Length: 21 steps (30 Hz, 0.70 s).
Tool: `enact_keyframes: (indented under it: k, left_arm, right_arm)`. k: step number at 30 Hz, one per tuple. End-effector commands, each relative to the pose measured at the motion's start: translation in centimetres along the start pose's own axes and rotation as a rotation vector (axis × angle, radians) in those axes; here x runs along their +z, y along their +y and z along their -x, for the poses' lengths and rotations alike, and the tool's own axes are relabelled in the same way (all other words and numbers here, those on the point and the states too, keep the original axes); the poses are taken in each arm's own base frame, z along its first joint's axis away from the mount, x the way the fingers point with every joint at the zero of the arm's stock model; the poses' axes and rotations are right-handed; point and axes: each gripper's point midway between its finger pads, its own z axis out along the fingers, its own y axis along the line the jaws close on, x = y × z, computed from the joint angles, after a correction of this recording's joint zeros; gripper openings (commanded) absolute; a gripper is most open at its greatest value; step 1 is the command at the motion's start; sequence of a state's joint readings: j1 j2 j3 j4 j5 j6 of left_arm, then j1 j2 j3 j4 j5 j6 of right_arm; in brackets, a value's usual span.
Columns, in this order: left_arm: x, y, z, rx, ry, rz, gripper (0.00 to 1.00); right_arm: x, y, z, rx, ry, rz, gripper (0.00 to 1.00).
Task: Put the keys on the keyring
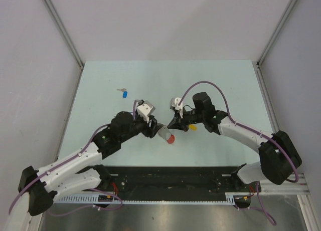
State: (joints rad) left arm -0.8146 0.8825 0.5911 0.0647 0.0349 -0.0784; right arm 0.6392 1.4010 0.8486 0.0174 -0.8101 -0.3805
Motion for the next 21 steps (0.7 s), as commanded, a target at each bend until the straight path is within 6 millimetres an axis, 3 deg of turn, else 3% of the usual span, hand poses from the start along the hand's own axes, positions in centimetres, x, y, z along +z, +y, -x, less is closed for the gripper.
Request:
enact_keyframes:
  k: [1,8,15,21]
  left_arm:
    - [-1.5,0.5,-3.7,0.093,0.276,-0.008,0.63]
    - [-1.2,-0.6,-2.7,0.225,0.328,-0.127,0.62]
    - [0.2,-1.5,-2.3,0.195,0.268,-0.153,0.61]
    - [1.2,-1.8,-0.7,0.16,0.151,-0.141,0.55]
  right_arm:
    - [-0.2,-0.9,0.2,-0.015,0.031,-0.032,0.0]
    - [-0.3,-1.0,0.0,-0.017,0.057,-0.057,0.0]
    - [-0.4,-1.2,0.1,-0.025,0.067,-0.082,0.0]
    - [-0.3,-0.9,0.3,-0.031,0.064,-0.075,0.0]
